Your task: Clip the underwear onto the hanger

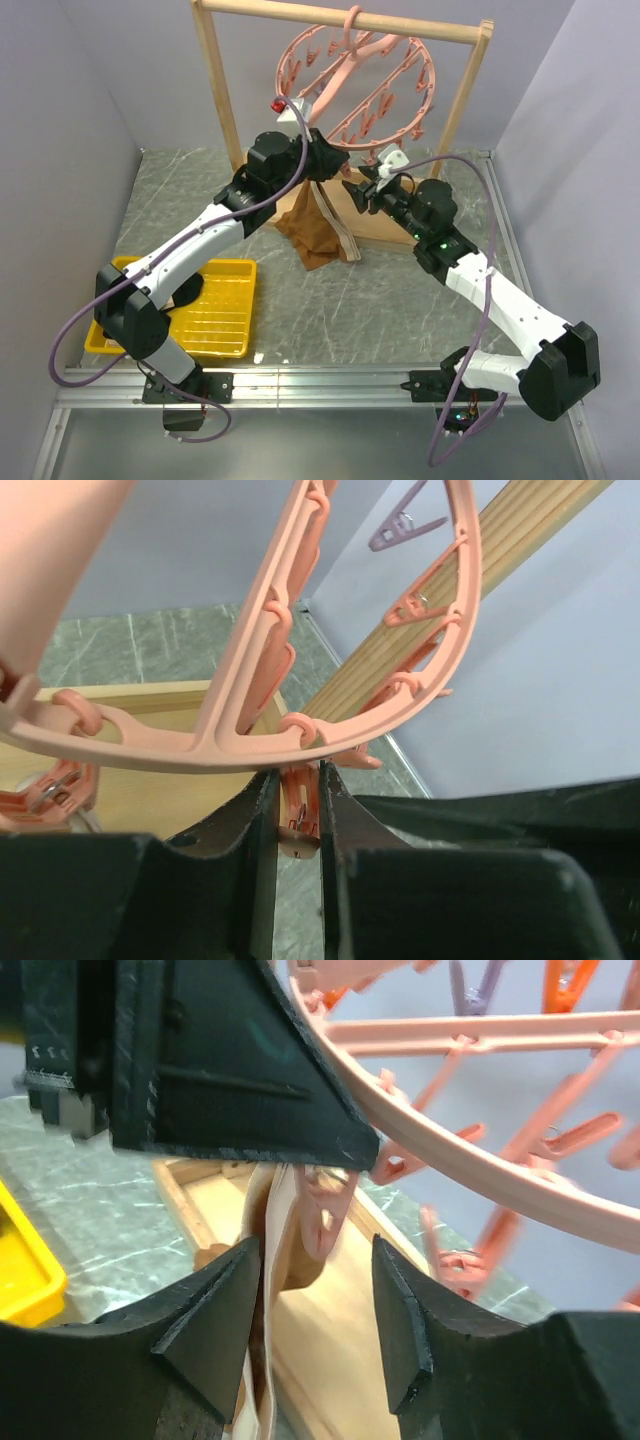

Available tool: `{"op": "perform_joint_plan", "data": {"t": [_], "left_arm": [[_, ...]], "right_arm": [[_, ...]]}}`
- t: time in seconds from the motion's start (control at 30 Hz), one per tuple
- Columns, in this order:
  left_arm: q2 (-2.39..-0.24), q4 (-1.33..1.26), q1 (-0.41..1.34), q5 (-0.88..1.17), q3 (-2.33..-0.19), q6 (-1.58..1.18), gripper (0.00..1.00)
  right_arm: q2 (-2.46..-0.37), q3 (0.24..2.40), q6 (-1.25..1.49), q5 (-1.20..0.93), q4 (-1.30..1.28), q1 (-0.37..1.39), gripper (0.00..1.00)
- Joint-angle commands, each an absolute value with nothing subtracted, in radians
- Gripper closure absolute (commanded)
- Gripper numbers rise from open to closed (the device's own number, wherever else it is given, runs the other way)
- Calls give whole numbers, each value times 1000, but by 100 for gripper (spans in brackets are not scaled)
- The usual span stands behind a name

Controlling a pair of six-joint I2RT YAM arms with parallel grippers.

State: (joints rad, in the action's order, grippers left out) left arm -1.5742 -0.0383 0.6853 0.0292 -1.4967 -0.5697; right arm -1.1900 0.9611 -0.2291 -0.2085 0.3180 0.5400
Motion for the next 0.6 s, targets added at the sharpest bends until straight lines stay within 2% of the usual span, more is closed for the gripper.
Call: {"op": "perform_joint_plan", "data": {"t": [0.0,0.2,0.37,0.57], "left_arm": [[-1574,-74,654,145,-1502,-575,94],[-1548,-171,621,271,-1434,-595,93],[-1540,-224,606,356,-1402,-612,92],[-1535,-264,604,405,-1384,-614,91]], "right_arm": [[-1163,976,-169,-419,307,462,43],[-1221,1049,-46,-650,262,333,47],[-1252,1075,41,-802,299,316,49],[-1284,1095,69,-851,307,319,49]]}}
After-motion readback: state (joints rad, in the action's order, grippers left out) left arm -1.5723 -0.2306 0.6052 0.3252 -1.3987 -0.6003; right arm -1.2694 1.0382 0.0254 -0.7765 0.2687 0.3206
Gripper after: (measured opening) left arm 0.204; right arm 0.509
